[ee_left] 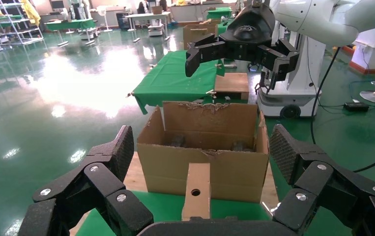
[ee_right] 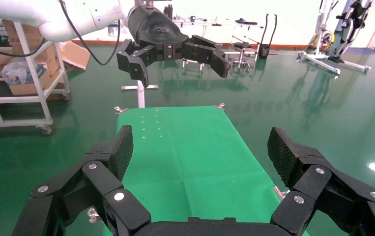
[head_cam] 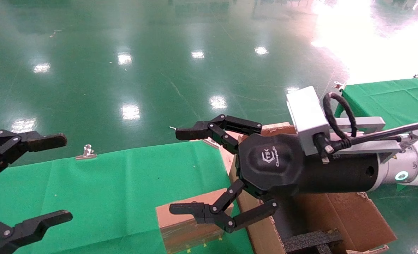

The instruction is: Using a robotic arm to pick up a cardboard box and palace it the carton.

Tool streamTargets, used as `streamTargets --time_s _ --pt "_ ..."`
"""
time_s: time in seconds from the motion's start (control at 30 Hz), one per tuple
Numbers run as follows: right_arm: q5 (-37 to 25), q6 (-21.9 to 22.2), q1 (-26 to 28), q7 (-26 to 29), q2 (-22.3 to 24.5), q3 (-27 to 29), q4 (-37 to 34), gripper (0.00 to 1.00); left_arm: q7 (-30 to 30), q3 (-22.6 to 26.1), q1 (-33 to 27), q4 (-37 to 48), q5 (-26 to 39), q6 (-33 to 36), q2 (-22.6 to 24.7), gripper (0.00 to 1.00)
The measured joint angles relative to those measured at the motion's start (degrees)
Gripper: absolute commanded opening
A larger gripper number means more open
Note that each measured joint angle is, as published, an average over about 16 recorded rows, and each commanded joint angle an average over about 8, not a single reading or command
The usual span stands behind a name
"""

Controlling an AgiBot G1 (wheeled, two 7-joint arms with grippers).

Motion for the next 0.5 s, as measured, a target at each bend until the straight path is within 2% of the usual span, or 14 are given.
streamTargets --time_s 0.43,0.5 --pt "0.0 0.0 0.0 0.0 0.0 0.0 0.0 1.00 0.0 0.0 0.0 0.0 0.0 0.0 0.0 1.00" --pt "0.0 0.0 0.0 0.0 0.0 0.0 0.0 1.00 0.0 0.0 0.0 0.0 0.0 0.0 0.0 0.79"
